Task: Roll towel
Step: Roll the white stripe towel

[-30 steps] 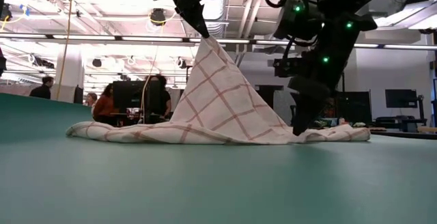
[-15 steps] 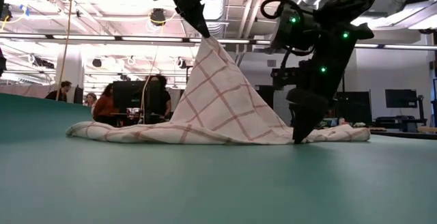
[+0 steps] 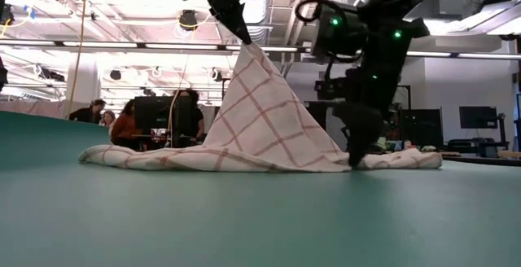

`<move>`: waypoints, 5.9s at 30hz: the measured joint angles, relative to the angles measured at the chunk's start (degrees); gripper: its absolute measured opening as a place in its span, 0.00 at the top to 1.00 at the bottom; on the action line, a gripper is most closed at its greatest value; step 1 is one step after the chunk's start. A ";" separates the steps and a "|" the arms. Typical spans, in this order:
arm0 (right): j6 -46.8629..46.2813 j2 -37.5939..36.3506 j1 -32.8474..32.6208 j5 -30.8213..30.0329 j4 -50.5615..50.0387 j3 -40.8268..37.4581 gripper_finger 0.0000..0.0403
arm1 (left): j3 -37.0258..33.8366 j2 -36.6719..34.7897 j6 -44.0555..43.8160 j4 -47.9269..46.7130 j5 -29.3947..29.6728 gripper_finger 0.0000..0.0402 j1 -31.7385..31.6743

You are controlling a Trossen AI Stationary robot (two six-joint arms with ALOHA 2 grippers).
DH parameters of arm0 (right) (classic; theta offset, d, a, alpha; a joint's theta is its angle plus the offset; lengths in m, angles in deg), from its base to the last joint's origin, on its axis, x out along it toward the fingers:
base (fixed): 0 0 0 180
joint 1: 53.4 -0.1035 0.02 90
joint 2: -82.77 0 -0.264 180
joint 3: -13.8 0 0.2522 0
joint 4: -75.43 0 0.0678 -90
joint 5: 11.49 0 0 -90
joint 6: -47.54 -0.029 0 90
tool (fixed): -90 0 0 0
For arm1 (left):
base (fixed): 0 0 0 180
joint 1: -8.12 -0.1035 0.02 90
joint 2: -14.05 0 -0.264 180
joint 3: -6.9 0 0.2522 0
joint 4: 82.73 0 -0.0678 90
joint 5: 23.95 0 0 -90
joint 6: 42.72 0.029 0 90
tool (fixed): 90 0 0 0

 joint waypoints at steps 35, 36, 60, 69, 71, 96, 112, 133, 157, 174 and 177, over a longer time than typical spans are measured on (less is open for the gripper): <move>-3.63 1.29 -1.34 7.23 5.73 2.68 0.52 | 0.00 0.00 -0.11 0.74 0.00 1.00 0.00; -3.66 1.29 -1.34 7.21 5.77 2.68 0.51 | 0.00 0.00 -0.11 0.74 0.00 1.00 0.00; -2.87 8.10 -1.75 6.14 8.84 3.58 0.51 | 0.00 0.00 -0.09 0.76 0.04 1.00 -0.01; -4.29 8.37 -1.71 6.03 3.05 5.02 0.94 | 0.00 0.00 -0.04 0.76 0.02 1.00 -0.01; -5.57 8.40 -1.80 6.33 2.65 5.25 0.96 | 0.00 0.00 -0.04 0.76 0.02 1.00 -0.02; -16.14 -13.38 -2.87 -25.04 -47.14 37.68 0.96 | 17.76 -0.92 16.75 -2.44 24.51 1.00 -0.62; 3.16 -16.56 -3.90 -47.54 -45.95 57.70 0.96 | 25.05 -0.85 24.88 -3.89 44.26 1.00 1.43; 26.98 -16.20 2.95 -29.00 -33.10 59.48 0.96 | 25.11 -3.61 10.42 -0.25 42.45 1.00 2.74; 36.95 -16.17 9.74 -33.42 -30.76 59.48 0.96 | 25.09 -4.72 -8.13 -10.12 26.15 1.00 -8.55; 48.63 -15.65 28.05 4.81 -11.20 59.53 0.96 | 25.07 -9.31 -22.70 4.00 20.69 1.00 -13.40; 48.12 -15.69 28.36 5.25 -16.14 59.53 0.96 | 25.09 -10.27 -23.79 -1.52 22.88 1.00 -13.57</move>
